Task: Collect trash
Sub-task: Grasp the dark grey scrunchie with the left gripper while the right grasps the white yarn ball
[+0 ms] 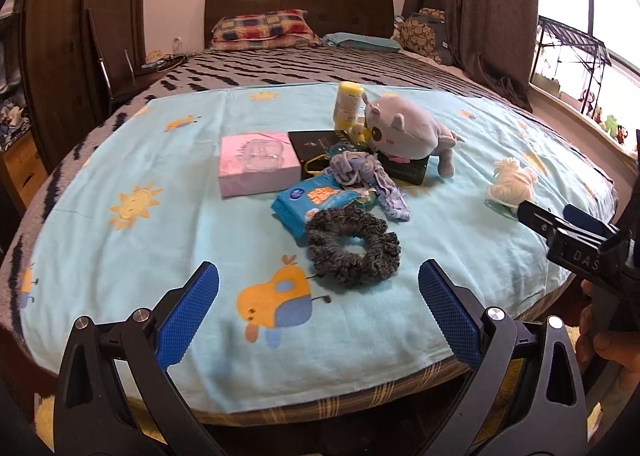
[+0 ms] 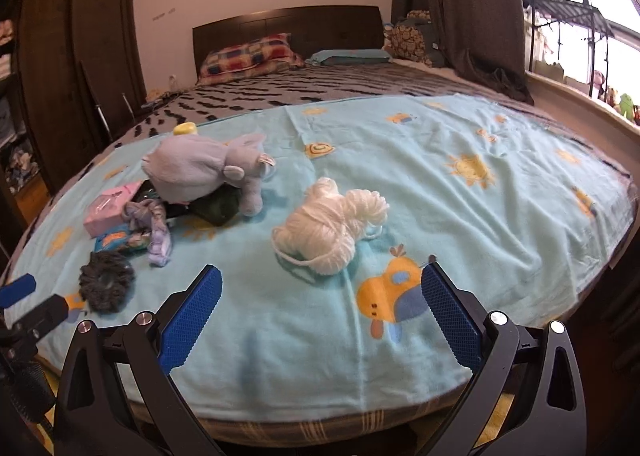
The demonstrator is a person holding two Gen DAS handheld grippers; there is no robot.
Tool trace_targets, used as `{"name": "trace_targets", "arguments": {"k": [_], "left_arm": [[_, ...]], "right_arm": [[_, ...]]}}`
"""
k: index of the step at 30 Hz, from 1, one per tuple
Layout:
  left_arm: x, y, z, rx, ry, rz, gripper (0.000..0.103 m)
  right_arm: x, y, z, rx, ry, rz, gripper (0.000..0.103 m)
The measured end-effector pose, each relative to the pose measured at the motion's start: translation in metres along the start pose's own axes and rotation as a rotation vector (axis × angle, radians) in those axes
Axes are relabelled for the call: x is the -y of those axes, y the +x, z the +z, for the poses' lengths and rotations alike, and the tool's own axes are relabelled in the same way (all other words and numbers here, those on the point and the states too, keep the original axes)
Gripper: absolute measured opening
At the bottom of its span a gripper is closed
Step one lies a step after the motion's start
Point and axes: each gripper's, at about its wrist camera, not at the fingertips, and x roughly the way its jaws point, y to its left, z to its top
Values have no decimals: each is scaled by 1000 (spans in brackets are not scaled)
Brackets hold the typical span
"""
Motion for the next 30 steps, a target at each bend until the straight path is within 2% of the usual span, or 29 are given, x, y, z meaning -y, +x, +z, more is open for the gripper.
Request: {"name": "trace_targets", "arguments": {"k": [2, 5, 9, 16, 19, 22, 24, 28, 30], "left_arm": [[6, 10, 2, -15, 10, -5, 95], [14, 29, 3, -48, 27, -3, 95], [16, 53, 3, -89, 21, 1, 88], [15, 64, 7, -80, 26, -37, 86], [14, 67, 8, -77, 37, -37, 80], [12, 64, 8, -70, 35, -49, 62], [10, 60, 7, -67, 31, -56, 46], [7, 52, 5, -67, 36, -74, 32], [8, 45, 2, -63, 54, -83, 18]], "right_arm": [[3, 14, 4, -18, 12, 5, 91], [7, 30, 10, -27, 17, 18, 86], [5, 43, 16, -14, 6, 32, 82], [9, 60, 18, 5, -9, 12, 58], [11, 59, 18, 7, -10, 14, 52], [12, 53, 16, 15, 0, 22, 50], [11, 47, 13, 15, -7, 34, 50], [5, 32, 6, 19, -26, 68, 50], [0, 24, 1, 13, -34, 96, 50]]}}
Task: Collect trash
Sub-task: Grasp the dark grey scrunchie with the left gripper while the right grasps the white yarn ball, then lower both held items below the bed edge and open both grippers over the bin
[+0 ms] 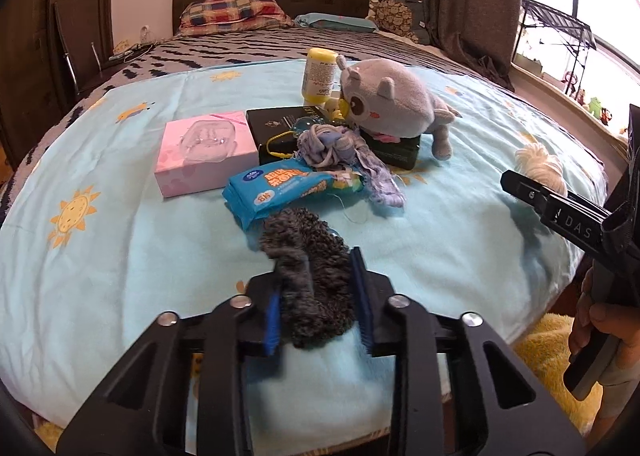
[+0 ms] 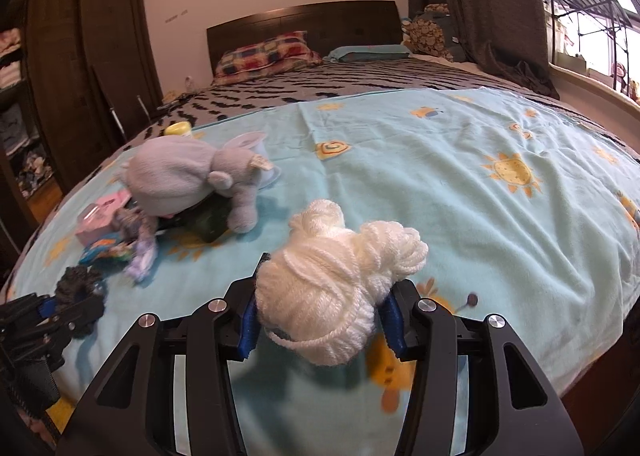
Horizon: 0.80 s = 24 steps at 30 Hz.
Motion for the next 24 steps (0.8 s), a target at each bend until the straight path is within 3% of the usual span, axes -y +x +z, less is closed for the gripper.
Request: {"name": "trace_targets", "arguments": {"k": [6, 16, 24], "left_arm": [[8, -16, -14, 15, 52, 11, 14], [5, -68, -50, 40, 62, -38, 13], [12, -83, -103, -42, 56, -95, 13]], "right_arm": [[-21, -16, -18, -30, -54, 67, 50], [-48, -62, -45, -59, -96, 183, 50], [-69, -66, -96, -189, -157, 204, 50]]}}
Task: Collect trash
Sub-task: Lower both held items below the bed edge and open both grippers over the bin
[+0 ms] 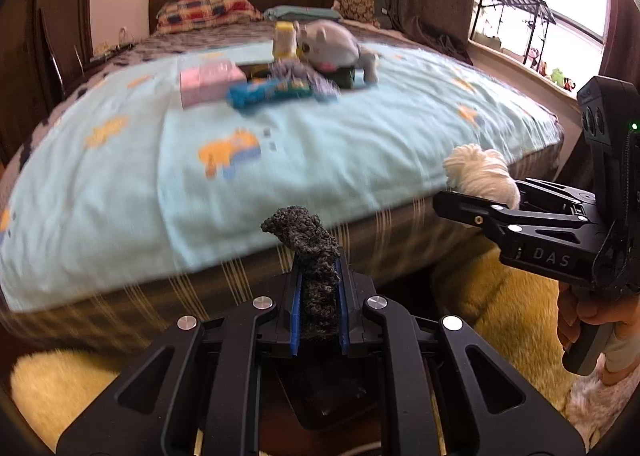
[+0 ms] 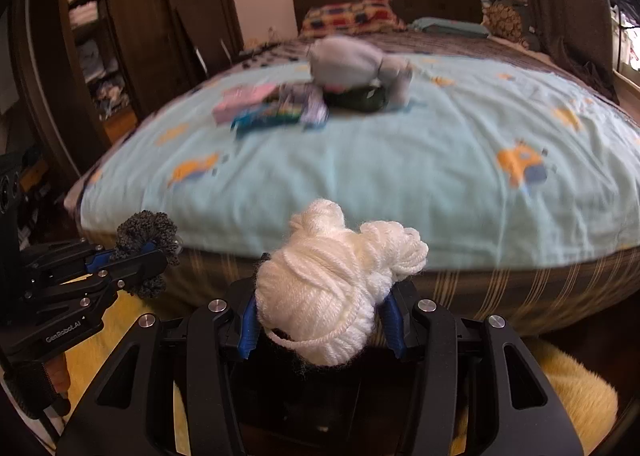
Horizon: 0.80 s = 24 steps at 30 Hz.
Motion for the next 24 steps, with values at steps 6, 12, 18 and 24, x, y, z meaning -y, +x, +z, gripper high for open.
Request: {"name": "trace_targets", "arguments": {"k": [6, 12, 18, 24], "left_arm": [[-5, 24, -44, -141, -68, -37, 13], [-3, 56, -72, -263, -109, -74, 13], [-5, 87, -87, -352, -150, -105, 13], [-6, 100, -96, -390, -177, -112, 16]], "right_arm": [[-6, 19, -34, -110, 19, 21, 50], [-6, 48, -58, -232, 45, 44, 50], [1, 76, -78, -328, 108, 91, 50], [11, 81, -91, -366, 138, 99, 53]]}}
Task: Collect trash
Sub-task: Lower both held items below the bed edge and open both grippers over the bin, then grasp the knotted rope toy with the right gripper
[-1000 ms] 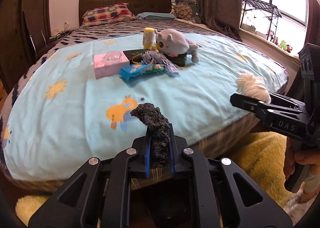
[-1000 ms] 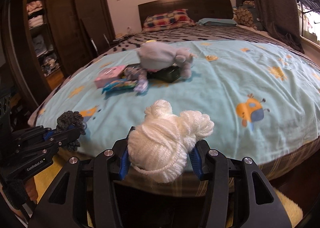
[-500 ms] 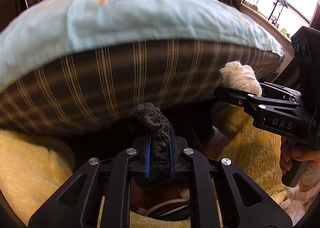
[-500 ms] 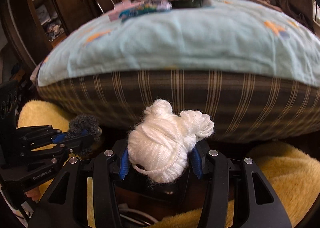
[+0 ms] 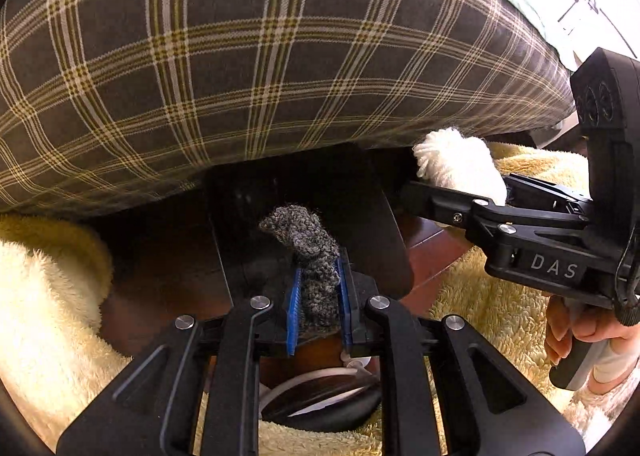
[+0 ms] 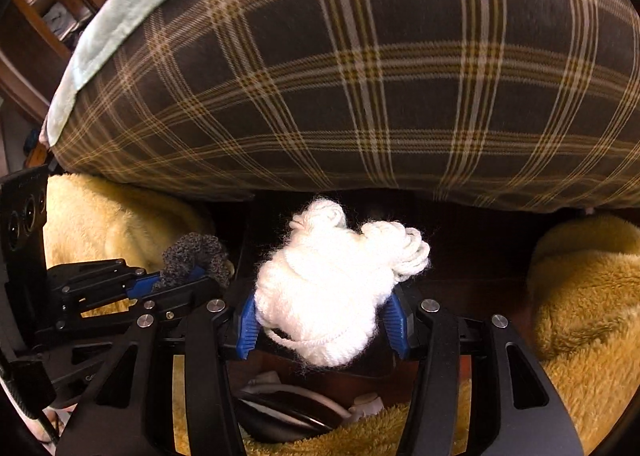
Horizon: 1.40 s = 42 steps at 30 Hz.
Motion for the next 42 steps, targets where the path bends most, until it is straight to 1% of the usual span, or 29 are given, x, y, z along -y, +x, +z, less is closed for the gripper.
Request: {"name": "trace_targets", "arguments": {"k": [2, 4, 7, 8, 9, 11, 13, 14, 16, 18, 19, 21, 24, 27, 31, 34, 36, 37, 39, 40, 41, 42], "left_arm": [[-2, 1, 1, 4, 2, 5, 17], [-5, 1, 2, 10, 6, 6, 20], [-7, -1, 5, 20, 10, 9, 31], [-8, -1, 5, 24, 12, 13, 37], [-7, -4, 6, 27, 13, 16, 40], [-5, -12, 9, 33, 14, 24, 44], [-6, -17, 10, 43, 15, 38, 50], [-6, -21, 11, 51, 15, 45, 54], [-2, -36, 16, 76, 16, 56, 58], [0, -51, 20, 115, 18, 59, 67], [2, -57, 22, 133, 21, 61, 70], [6, -74, 28, 181, 34, 76, 77], [13, -96, 37, 232, 60, 99, 81], [14, -112, 47, 276, 78, 121, 85], [10, -130, 68, 332, 79, 153, 86], [5, -140, 85, 365, 75, 166, 86], [0, -143, 100, 380, 68, 178, 86], [-3, -140, 102, 386, 64, 178, 86], [-12, -138, 112, 394, 49, 172, 86], [-16, -138, 117, 399, 42, 171, 86], [-17, -137, 124, 403, 39, 174, 86], [-17, -136, 131, 406, 41, 183, 86]], "right_arm": [[0, 0, -3, 1, -4, 8, 55], [0, 0, -5, 4, -6, 8, 58], [-3, 0, -5, 10, -8, 7, 64], [-6, 1, -3, 12, -8, 5, 69], [-5, -1, -3, 21, -10, 0, 73], [-3, -8, -1, 30, -7, -12, 74], [3, -16, 2, 43, 2, -23, 75], [5, -24, 10, 52, 8, -30, 75], [10, -40, 18, 92, 17, -49, 75], [13, -60, 24, 149, 16, -69, 76], [15, -69, 28, 176, 11, -80, 76], [16, -85, 33, 237, -5, -107, 81], [15, -113, 47, 322, -38, -140, 82], [17, -132, 63, 372, -55, -157, 83], [11, -141, 90, 432, -74, -178, 83], [4, -141, 112, 475, -83, -141, 83], [2, -140, 129, 482, -89, -105, 83], [-8, -133, 136, 482, -95, -90, 82], [-11, -130, 153, 485, -110, -68, 81], [-17, -124, 157, 486, -119, -67, 80], [-24, -119, 160, 485, -128, -68, 76], [-27, -116, 166, 483, -135, -64, 69]]}}
